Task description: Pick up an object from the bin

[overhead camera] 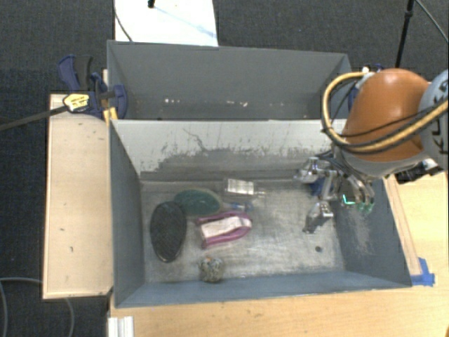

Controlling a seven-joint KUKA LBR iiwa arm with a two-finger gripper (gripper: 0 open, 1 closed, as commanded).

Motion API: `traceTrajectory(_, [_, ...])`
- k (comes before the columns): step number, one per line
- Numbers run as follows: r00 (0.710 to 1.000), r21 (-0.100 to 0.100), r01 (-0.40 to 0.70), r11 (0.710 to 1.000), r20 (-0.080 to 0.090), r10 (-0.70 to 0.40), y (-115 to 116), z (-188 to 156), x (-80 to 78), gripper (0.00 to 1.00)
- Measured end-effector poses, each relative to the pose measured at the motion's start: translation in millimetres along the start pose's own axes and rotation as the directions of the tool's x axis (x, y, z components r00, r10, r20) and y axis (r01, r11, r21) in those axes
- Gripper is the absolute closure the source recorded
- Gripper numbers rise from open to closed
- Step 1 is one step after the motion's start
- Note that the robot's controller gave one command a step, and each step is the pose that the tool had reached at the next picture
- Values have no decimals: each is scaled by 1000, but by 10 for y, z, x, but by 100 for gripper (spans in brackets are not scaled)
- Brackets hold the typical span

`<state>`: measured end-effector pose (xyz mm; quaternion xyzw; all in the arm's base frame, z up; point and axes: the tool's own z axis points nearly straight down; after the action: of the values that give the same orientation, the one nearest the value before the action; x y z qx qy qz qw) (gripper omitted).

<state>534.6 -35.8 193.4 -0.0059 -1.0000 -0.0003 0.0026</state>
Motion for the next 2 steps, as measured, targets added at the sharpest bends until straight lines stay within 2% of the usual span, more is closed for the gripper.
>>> traceTrajectory(1, [998, -3, -66, 998, 2, 66, 656, 574, -247, 0])
traceTrajectory(2, [982, -3, -188, 982, -4, 188, 1462, 1072, -356, 0])
